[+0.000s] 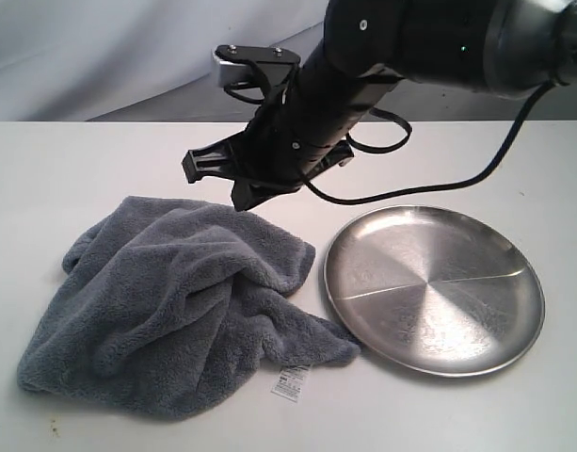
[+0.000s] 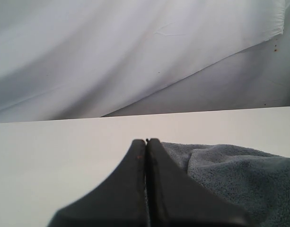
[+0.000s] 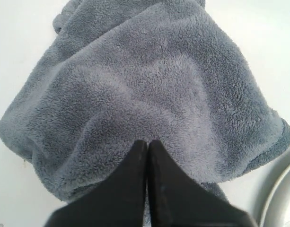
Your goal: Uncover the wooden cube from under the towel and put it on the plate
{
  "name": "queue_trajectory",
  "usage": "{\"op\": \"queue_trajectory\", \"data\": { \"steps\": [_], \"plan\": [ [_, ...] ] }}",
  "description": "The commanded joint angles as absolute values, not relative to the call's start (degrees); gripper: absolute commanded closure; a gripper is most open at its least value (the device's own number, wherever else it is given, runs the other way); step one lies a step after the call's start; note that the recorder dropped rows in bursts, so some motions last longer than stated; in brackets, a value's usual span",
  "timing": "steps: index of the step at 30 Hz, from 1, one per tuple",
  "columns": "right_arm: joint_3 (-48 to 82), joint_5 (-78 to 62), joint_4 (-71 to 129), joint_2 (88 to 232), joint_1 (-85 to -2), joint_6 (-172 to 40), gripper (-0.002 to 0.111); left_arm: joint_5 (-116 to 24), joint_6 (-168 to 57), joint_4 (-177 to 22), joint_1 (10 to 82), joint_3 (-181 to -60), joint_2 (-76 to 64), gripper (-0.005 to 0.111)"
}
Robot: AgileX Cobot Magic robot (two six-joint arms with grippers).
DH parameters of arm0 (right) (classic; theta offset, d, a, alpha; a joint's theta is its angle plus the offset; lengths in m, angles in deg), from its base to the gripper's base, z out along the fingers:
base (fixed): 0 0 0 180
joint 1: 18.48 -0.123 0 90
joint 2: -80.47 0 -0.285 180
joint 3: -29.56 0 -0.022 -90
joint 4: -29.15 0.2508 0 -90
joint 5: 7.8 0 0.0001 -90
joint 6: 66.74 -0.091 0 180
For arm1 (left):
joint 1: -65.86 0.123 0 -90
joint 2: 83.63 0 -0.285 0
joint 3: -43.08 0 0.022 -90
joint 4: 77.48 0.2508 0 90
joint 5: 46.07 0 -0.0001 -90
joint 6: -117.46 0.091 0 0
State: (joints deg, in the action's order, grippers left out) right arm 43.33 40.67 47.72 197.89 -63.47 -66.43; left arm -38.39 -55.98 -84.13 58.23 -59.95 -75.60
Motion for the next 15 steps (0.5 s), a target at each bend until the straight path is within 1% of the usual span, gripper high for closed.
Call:
{"op": "queue_trajectory", "data": {
  "steps": [1, 6, 10, 15],
  "plan": [
    [44.8, 43.5, 46.3, 197.8, -63.0, -66.7, 0.108, -38.5, -56.1, -84.2, 58.0, -59.7, -75.8, 0.107],
    [44.8, 45.9, 44.8, 197.8, -63.0, -65.7, 0.108, -38.5, -56.1, -84.2, 58.0, -59.7, -75.8, 0.107],
    [44.8, 48.0, 44.9, 197.8, -63.3, -51.9, 0.108, -38.5, -56.1, -84.2, 58.0, -59.7, -75.8, 0.107],
    [44.8, 49.1, 44.7, 197.8, -63.9, -46.1, 0.108, -38.5, -56.1, -84.2, 58.0, -59.7, -75.8, 0.107]
  ]
}}
